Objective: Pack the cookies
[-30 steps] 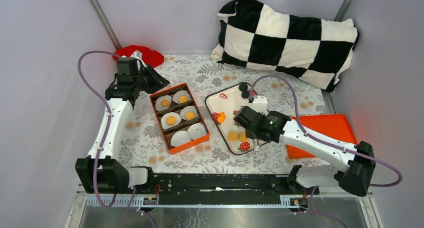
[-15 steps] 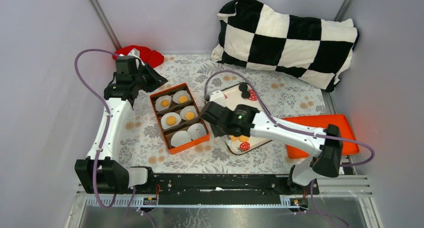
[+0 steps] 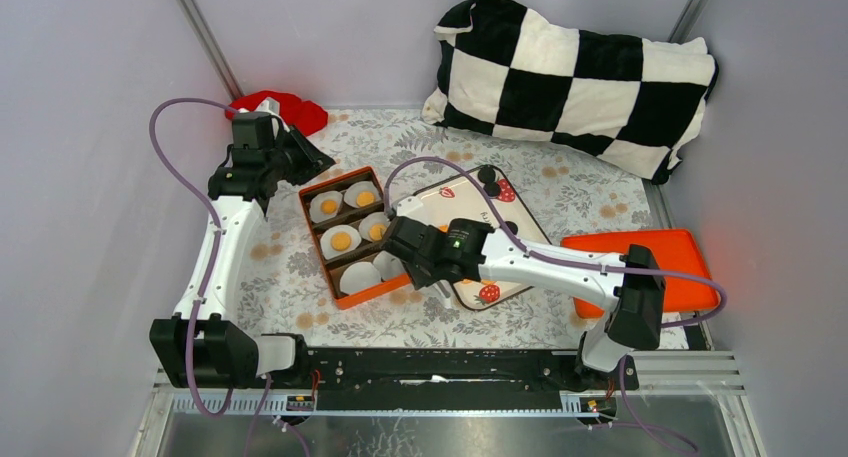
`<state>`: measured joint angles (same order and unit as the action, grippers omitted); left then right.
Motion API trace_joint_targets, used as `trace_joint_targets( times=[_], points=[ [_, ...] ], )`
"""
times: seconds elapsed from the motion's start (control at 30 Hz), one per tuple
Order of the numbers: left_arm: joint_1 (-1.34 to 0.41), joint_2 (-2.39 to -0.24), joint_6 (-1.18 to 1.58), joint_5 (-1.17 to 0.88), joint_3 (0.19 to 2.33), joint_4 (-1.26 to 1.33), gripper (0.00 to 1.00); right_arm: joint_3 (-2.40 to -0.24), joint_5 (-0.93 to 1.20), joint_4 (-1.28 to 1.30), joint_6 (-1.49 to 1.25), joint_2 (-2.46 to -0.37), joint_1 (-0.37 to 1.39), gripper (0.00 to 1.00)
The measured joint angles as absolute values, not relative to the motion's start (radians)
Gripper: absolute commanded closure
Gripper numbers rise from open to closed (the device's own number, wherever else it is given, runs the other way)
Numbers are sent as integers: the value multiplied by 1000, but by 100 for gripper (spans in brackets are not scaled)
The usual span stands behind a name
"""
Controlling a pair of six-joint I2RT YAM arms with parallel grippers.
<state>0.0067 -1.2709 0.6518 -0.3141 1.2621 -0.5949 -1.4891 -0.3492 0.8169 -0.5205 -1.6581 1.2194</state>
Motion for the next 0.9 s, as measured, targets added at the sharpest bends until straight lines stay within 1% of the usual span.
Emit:
trace_joint_targets(
  times=[0.43, 0.9],
  points=[
    [7, -1266, 652, -315, 1262, -596, 74, -1491, -377, 828, -521, -1656, 1327, 100],
    [7, -1246, 652, -315, 1249, -597, 74, -1514, -408, 874, -539, -1645, 1386, 100]
  ],
)
